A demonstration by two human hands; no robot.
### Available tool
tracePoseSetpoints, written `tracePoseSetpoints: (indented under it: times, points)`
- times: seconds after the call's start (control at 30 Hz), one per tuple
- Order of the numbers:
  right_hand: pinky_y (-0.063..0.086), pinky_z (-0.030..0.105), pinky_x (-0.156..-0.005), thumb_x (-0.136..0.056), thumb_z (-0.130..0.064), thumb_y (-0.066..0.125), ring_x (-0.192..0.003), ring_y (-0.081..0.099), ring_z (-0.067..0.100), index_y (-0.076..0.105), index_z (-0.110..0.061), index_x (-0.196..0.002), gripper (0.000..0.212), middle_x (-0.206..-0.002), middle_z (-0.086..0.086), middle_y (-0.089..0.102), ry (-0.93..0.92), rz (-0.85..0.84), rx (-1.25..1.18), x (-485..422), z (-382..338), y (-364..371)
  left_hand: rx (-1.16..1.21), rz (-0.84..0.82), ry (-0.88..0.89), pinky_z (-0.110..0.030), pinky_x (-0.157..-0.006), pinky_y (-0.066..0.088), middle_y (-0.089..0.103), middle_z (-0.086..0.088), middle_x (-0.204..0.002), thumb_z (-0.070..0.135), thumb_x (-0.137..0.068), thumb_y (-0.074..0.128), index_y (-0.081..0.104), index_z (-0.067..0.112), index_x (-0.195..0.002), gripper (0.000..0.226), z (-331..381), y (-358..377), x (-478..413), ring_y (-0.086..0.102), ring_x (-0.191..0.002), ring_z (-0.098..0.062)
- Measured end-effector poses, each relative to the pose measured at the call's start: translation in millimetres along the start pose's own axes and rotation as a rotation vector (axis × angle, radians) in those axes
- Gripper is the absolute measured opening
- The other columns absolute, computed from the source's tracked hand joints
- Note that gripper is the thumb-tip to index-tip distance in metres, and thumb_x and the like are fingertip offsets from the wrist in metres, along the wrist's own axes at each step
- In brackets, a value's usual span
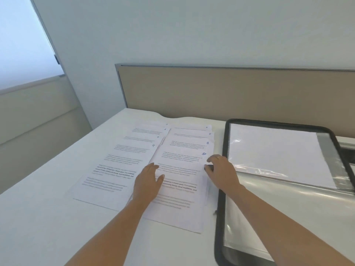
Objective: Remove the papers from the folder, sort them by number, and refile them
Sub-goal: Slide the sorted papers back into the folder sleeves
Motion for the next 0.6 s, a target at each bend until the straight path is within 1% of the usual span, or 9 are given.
tracePoseSetpoints:
  times: [0.1, 0.2, 0.3, 0.47, 0.6]
  points:
    - [0.038, 0.031, -0.097, -0.096, -0.027, 0.048, -0.120, 0.047, 0.021, 0.056, -0.009, -0.122, 0.033, -0.129, 0.004, 0.054, -0.027, -0.049, -0.045, -26.3, -39.5, 21.6, -0.007, -0.006, -0.019, -0.030, -0.108, 0.028, 0.034, 0.001, -0.150, 0.033, -0.096, 0.049, 0.044, 0.015, -0.136, 0.044, -42.1, -14.3, -23.7, 0.032, -0.137, -0.014]
    - [0.035, 0.029, -0.097, -0.097, -0.030, 0.045, -0.124, 0.043, 0.018, 0.053, -0.012, -0.125, 0.034, -0.132, 0.001, 0.050, -0.027, -0.126, -0.048, -51.2, -74.0, 47.2, -0.008, -0.025, -0.034, -0.031, -0.108, 0.028, 0.032, 0.002, -0.151, 0.032, -0.096, 0.049, 0.044, 0.016, -0.136, 0.044, -78.6, -25.3, -50.9, 0.032, -0.137, -0.013]
    - [0.033, 0.029, -0.098, -0.097, -0.030, 0.045, -0.125, 0.042, 0.018, 0.052, -0.012, -0.125, 0.034, -0.133, 0.001, 0.049, -0.040, -0.182, -0.012, -77.8, -102.8, 67.9, -0.033, -0.036, -0.013, -0.031, -0.110, 0.025, 0.031, 0.000, -0.152, 0.032, -0.097, 0.048, 0.042, 0.015, -0.138, 0.045, -104.7, -35.1, -81.5, 0.028, -0.139, -0.014]
    - [0.032, 0.028, -0.098, -0.098, -0.029, 0.042, -0.124, 0.042, 0.020, 0.050, -0.013, -0.127, 0.035, -0.136, 0.002, 0.046, -0.040, -0.255, 0.051, -128.0, -136.2, 91.0, -0.053, -0.039, 0.045, -0.031, -0.108, 0.027, 0.033, -0.002, -0.150, 0.034, -0.097, 0.047, 0.044, 0.014, -0.136, 0.044, -128.7, -41.2, -137.6, 0.030, -0.138, -0.015]
    - [0.032, 0.029, -0.099, -0.097, -0.026, 0.044, -0.125, 0.042, 0.021, 0.050, -0.011, -0.127, 0.034, -0.136, 0.005, 0.046, -0.019, -0.284, 0.066, -174.4, -138.8, 104.8, -0.100, -0.054, 0.119, -0.033, -0.110, 0.027, 0.032, -0.002, -0.151, 0.036, -0.097, 0.044, 0.044, 0.015, -0.137, 0.045, -127.7, -34.6, -183.6, 0.028, -0.140, -0.014]
Point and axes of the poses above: each hand's wrist, its own x-axis away from the middle knuckle, its own y-axis out of the palm, z = x × y, the point moved 4 cm from there along -x, towards the middle knuckle
